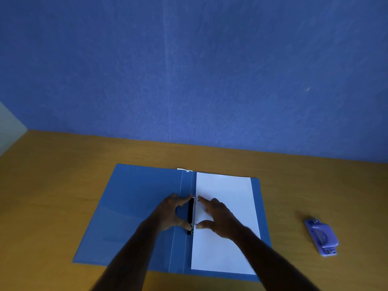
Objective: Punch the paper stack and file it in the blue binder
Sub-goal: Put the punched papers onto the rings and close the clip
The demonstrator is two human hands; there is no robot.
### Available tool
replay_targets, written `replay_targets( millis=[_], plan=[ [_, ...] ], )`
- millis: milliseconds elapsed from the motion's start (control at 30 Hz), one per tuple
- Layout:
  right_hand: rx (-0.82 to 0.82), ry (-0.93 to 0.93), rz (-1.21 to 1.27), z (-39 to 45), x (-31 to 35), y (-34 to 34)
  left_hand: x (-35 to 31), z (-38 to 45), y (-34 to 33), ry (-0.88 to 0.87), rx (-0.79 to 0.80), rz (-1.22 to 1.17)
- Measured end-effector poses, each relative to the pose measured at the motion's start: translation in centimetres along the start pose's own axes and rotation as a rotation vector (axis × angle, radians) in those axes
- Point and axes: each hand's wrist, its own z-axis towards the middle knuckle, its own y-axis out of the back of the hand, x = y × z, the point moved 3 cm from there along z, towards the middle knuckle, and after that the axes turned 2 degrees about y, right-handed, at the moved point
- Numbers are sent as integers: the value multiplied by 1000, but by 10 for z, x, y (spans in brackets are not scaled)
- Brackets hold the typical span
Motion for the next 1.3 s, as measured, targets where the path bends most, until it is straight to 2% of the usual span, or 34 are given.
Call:
replay_targets(
  millis=[100, 200, 333, 533, 733, 933, 1300],
  plan=[
    [19, -48, 88, -3, -5, -1, 4, 0, 3, 36, -1, -99],
    [-19, -102, 196, -7, -13, -1, -1, 0, 8, 126, -84, -202],
    [-27, -137, 242, -10, -16, -1, -15, 4, 6, 233, -217, -90],
    [-36, -140, 252, -10, -18, -3, -25, 13, -10, 377, -193, 24],
    [-47, -131, 257, -11, -16, -2, -20, 15, -9, 442, -160, -80],
    [-49, -122, 244, -12, -10, -2, -32, 8, -9, 399, -217, -197],
    [12, -73, 155, -11, 0, 1, -51, 8, -21, 343, -248, -196]
  ],
)
